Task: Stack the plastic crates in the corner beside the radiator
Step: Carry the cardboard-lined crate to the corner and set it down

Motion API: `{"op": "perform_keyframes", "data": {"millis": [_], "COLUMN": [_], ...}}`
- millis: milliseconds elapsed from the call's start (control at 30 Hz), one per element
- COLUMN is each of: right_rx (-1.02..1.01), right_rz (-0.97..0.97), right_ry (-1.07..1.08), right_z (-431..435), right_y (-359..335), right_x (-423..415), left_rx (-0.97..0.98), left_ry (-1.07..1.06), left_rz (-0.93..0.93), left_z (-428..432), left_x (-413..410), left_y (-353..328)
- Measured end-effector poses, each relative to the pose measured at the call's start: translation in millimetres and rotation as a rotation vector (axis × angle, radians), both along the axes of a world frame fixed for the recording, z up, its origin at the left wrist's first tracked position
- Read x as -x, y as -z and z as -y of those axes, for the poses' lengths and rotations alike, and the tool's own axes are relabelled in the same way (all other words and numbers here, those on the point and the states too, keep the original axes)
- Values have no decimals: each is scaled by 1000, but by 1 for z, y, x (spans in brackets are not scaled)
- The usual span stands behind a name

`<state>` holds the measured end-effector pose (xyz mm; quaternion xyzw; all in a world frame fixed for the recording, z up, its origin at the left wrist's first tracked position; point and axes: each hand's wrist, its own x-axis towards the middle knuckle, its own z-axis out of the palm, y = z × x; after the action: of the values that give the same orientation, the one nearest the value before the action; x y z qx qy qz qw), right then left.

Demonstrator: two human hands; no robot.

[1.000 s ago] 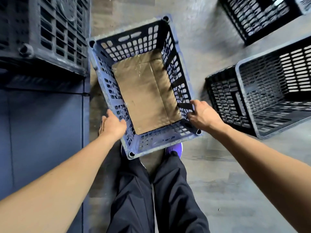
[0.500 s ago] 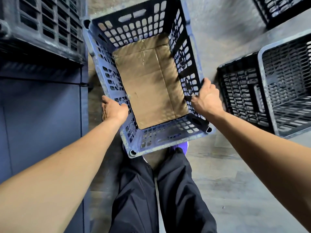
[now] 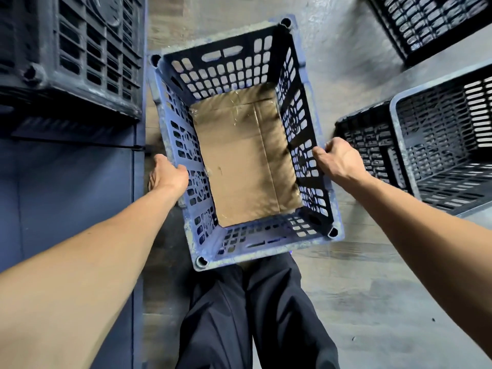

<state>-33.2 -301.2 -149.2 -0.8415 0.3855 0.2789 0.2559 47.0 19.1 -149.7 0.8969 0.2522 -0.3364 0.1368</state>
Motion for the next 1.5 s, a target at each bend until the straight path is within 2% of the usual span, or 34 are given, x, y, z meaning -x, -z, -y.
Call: {"op": "perform_keyframes", "data": {"millis": [300, 567, 700, 833, 967, 1133, 1500], "right_rx": [-83, -150, -161, -142, -118, -50, 76], "right_rz": [-31, -42, 36, 132, 209, 237, 287], "right_ry": [3, 1, 24, -49, -61, -91, -51], "right_z": [21, 45, 61, 80, 96, 102, 86], "right_y": [-102, -254, -330, -389, -434, -472, -524], "right_x": [31, 56, 49, 32, 13, -8, -110], "left_rx": [-19, -72, -55, -7, 29, 65, 170], "left_ry": [174, 267, 234, 236, 261, 273, 330], "left_rz": [-33, -13, 62, 140, 244, 287, 388], "left_z": [12, 40, 57, 68, 74, 85, 84], "left_x": [-4, 6, 5, -7, -26, -57, -184], "left_y": [-106, -267, -348, -404, -442, -481, -524]}}
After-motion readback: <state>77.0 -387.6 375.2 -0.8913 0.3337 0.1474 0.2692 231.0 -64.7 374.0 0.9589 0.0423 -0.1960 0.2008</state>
